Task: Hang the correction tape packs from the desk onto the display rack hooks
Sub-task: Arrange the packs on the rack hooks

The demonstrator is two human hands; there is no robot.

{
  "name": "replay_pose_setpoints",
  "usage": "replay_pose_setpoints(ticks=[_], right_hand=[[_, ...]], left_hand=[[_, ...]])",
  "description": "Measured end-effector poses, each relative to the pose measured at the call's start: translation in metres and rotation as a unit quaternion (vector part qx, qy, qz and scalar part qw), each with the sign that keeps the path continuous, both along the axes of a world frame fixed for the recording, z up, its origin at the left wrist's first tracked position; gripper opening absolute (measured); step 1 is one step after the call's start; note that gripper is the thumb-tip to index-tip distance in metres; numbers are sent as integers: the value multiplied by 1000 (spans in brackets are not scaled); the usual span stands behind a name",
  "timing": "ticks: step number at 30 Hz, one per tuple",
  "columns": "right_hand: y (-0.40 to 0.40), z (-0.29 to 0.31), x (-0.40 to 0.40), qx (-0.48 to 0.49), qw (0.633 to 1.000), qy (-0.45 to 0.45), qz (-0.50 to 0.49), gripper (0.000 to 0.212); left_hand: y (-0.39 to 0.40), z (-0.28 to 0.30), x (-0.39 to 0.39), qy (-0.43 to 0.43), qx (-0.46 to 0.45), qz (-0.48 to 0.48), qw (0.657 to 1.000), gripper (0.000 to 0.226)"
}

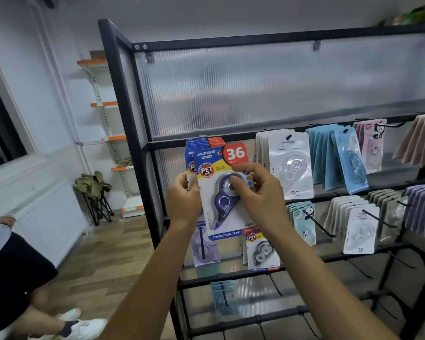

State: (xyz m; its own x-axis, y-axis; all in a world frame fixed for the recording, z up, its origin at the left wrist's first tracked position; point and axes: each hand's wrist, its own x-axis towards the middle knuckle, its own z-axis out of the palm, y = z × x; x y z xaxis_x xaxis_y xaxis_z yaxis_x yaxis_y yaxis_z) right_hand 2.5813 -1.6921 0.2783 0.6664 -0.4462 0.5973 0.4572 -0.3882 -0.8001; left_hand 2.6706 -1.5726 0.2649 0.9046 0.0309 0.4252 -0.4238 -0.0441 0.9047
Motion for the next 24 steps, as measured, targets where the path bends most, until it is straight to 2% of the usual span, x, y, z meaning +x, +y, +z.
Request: replay_pose_setpoints(ticks=[5,8,14,19,24], right_hand=[[5,1,4,-14,1000,24,3,14],[8,2,4,-16,999,27,14,14],[10,2,3,-28,999,15,18,14],[12,1,3,-42,999,10,17,15],[13,3,5,-38,999,8,23,14]], left_hand=[[3,5,18,7,63,69,996,21],[6,2,20,6,72,65,995,25],[10,-7,16,-23,43,39,998,31],[10,-2,6,-46,-47,79,995,6],[10,5,-1,-14,-107,25,994,15]])
